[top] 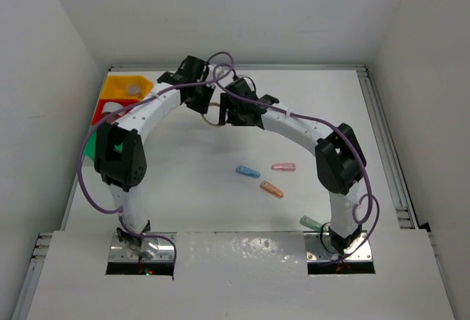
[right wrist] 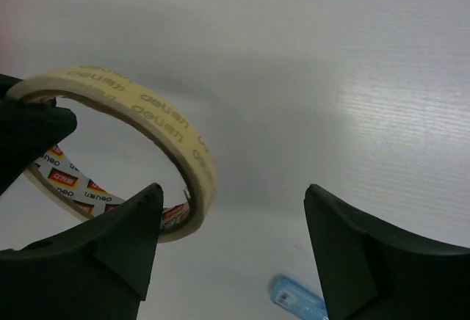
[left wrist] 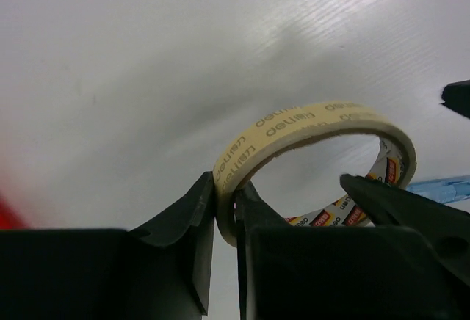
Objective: Sort the stationery into containers
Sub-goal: Place the stationery in the storage box.
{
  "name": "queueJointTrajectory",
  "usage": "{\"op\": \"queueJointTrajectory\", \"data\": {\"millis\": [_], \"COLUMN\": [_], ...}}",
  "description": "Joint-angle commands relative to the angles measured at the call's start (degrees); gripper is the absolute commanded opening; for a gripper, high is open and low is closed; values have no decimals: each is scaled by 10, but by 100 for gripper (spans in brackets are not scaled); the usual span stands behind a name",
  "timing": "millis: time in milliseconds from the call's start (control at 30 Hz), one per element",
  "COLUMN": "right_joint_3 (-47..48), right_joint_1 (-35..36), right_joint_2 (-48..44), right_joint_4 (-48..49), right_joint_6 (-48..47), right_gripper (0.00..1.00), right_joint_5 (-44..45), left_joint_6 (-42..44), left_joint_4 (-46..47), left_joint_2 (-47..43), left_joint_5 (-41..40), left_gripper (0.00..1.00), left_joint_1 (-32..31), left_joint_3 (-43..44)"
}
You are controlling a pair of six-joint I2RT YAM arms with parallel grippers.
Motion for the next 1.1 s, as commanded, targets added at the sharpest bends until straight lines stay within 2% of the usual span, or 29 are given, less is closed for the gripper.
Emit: {"op": "queueJointTrajectory", "data": {"millis": [0,67,233,300,400,733,867,1067], "right_joint_3": [-23,-68,-162,-179,-183,-202,-204,-204], "right_joint_1": [-1,-2,-7,-10,-14,-22,-22,-24], "right_joint_2": [-61,-101,-159,-165,-160,-167,-165,-161], "right_joint_4": [41,72,114,109,93,80,75,70], "right_joint_6": [-24,-40,-56,-56,-58,-61,-58,-58], "right_gripper": [77,92,94,94,94,94,94,94], "right_joint_5": [-41,-42,-37,-31,-31,-25,-23,-24], "left_joint_6": [26,44,102,118,122,126,132,163], "left_joint_4": [-28,-47,-50,-33,-7,40,84,241], "left_joint_2": [-26,-42,-57,-54,-32,51,36,-32], "left_joint_5": [-38,-38,-62,-69,-72,-126,-126,-148], "left_gripper": [0,0,0,0,0,0,0,0], "left_joint_1": [68,136,288,332,364,407,397,390], "left_joint_3": [56,66,50,30,25,48,6,-92]}}
